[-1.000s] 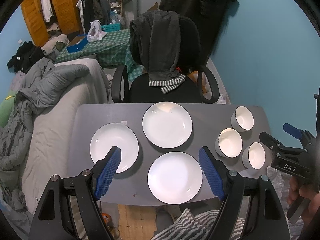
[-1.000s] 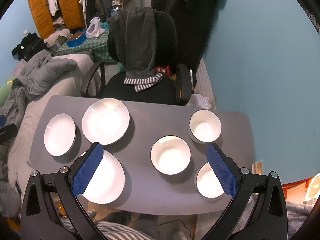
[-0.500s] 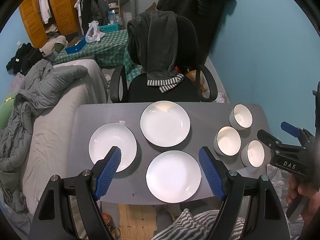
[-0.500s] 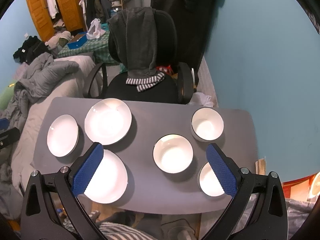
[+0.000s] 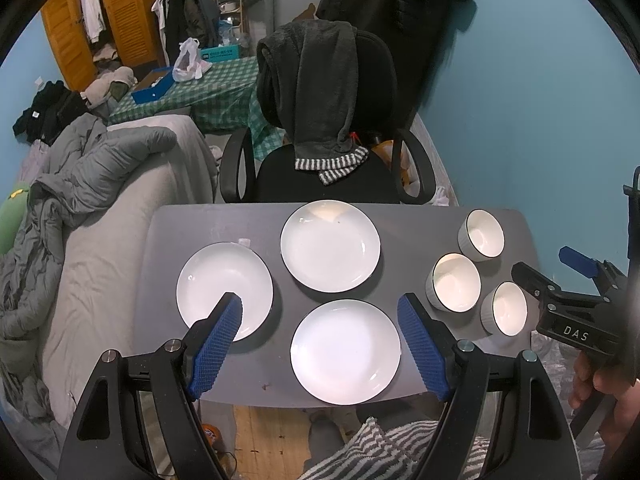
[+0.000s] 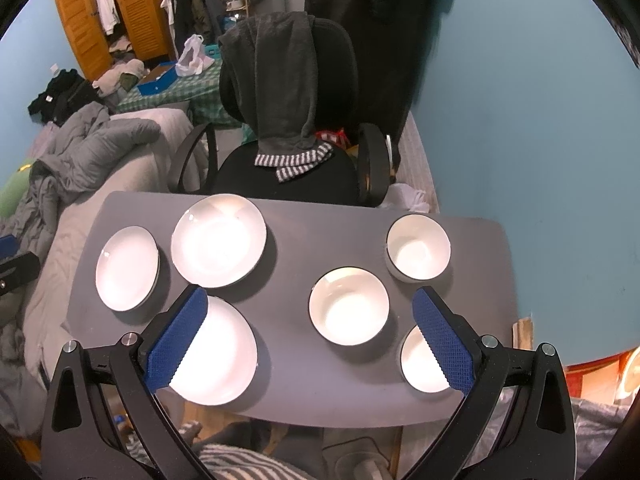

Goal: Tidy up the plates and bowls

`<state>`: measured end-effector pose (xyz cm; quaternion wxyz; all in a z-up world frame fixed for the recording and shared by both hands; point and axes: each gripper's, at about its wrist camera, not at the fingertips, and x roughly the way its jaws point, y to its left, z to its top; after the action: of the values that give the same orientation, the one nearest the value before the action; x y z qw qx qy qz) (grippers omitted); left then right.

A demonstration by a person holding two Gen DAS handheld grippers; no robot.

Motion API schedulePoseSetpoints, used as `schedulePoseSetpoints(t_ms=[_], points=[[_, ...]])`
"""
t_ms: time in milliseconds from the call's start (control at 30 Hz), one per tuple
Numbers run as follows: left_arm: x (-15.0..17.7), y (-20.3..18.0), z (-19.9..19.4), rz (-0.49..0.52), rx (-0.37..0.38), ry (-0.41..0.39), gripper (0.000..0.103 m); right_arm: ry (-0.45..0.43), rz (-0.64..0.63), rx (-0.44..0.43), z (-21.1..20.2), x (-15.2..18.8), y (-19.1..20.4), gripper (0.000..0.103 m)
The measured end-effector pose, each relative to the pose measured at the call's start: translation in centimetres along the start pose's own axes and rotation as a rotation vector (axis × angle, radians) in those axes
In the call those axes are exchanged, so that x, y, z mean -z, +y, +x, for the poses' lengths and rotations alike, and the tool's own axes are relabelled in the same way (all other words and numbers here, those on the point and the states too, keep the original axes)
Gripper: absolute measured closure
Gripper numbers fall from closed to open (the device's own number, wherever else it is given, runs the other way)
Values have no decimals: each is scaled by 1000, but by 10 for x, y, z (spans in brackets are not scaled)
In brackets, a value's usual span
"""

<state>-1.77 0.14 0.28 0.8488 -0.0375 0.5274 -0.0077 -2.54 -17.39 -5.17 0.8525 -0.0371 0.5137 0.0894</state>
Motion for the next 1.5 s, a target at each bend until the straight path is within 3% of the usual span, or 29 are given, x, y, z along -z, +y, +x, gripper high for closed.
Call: schedulePoseSetpoints(t_ms=[1133,1500], points=[[3,9,6,-23,-4,16,22,30,-44,-21,12,-5,11,2],[11,19,24,-21,-27,39,22,98,-124,-81,34,-5,18,2]])
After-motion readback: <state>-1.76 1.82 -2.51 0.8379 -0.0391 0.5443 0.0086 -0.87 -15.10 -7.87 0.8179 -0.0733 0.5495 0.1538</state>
